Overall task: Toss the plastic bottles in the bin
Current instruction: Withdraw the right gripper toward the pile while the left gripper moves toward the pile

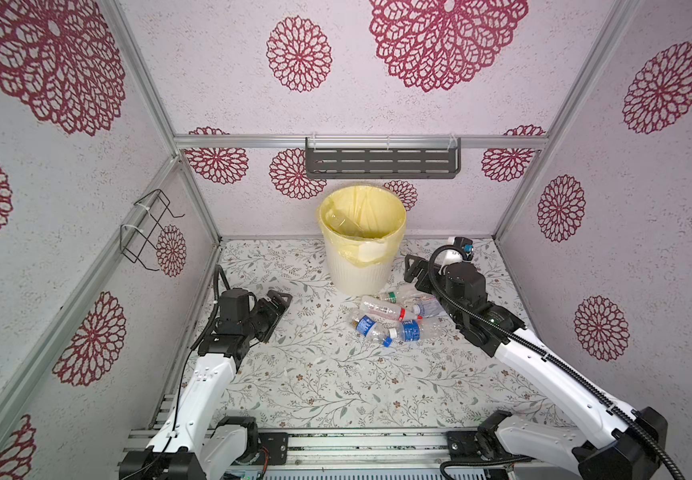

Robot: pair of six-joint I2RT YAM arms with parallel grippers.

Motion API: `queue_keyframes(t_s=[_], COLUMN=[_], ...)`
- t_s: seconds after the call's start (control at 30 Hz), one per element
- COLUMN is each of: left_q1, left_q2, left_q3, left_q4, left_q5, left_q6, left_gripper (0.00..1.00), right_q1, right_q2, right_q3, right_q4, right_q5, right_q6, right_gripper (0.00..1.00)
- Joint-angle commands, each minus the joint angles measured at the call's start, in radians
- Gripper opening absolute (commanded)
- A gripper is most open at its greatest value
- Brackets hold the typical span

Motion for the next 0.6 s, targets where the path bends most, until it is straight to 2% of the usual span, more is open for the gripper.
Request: queue_keyframes(t_s=[0.0,0.1,0.3,0.57], left_q1=[-0.017,-0.032,-0.106,-0.172], left_q2=[-0.012,-0.012,-0.022,0.103], left_q3=[-0.018,-0.023,-0.034,0.021], left_q4=[-0.003,-0.011,-0.022,-0.073], left_q5=[-0.034,-0.042,-0.112,-0.134], left_q6=[-0.038,-0.056,-0.115,-0.207], left_gripper=[0.97,0.97,0.97,0.97], right_q1=[-0.004,-0.004,-0.005,-0.005], right_q2=[-0.045,-0.085,-0.115,-0.196], right_q3=[-0.046,-0.116,-0.158,-0.262], right_q4=[-0.035,-0.044,-0.164,-0.218], right_q5=[0.061,0.081,0.030,0.033], right_q6=[0.047,0.058,0.059,0.113], right_gripper=[0.99,0.99,0.99,0.99])
